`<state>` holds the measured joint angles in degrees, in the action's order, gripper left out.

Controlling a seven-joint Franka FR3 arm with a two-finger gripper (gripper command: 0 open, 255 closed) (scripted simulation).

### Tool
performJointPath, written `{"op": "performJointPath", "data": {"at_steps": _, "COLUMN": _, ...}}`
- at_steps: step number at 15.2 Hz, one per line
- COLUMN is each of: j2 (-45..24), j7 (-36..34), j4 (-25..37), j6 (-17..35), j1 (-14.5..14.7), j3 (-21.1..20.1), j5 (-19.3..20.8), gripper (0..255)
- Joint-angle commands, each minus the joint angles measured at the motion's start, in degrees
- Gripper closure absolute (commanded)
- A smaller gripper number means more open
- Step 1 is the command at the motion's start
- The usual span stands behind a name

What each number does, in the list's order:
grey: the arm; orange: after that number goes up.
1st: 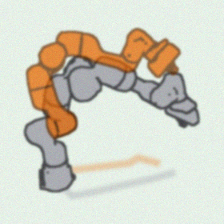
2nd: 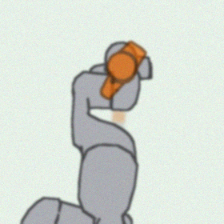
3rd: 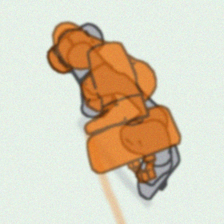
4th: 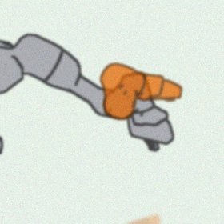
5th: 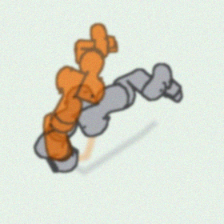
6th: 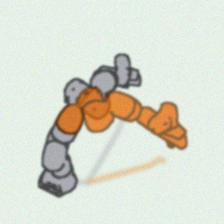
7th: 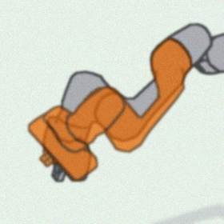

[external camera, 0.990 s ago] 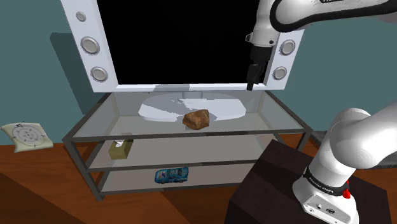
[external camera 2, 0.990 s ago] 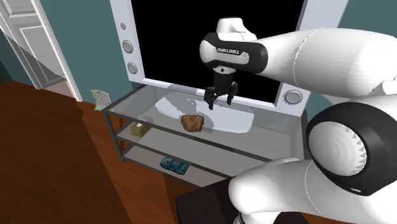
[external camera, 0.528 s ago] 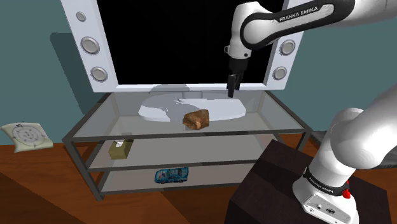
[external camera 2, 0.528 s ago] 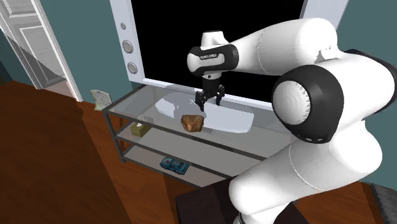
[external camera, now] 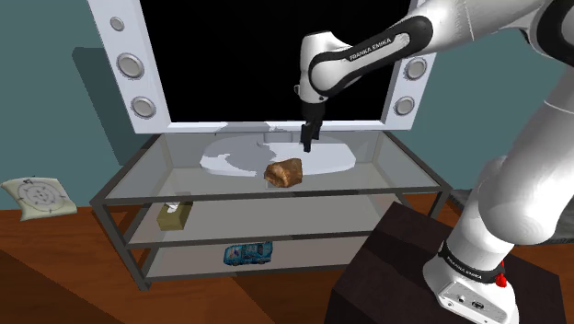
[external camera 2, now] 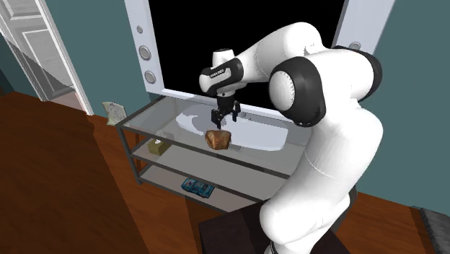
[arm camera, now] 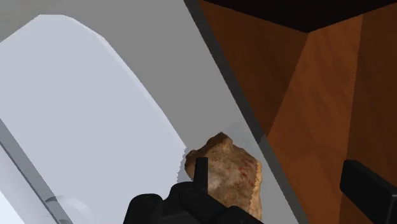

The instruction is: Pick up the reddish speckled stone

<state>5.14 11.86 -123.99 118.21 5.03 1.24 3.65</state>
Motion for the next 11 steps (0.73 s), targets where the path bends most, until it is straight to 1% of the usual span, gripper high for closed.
{"op": "performJointPath", "data": {"at_steps": 1, "j2": -4.3, "j7": 0.3, "j4": 2.3, "j6": 1.8, "j1": 0.3, "j3": -0.3, "j5": 0.7, "gripper": 0}}
{"op": "performJointPath", "data": {"at_steps": 6, "j2": -15.4, "j7": 0.9, "j4": 10.6, "j6": 4.3, "j1": 1.1, "j3": -1.0, "j5": 2.6, "gripper": 0}}
{"op": "performJointPath", "data": {"at_steps": 11, "j2": -26.7, "j7": 1.5, "j4": 20.6, "j6": 5.0, "j1": 2.2, "j3": -1.4, "j5": 4.7, "gripper": 0}}
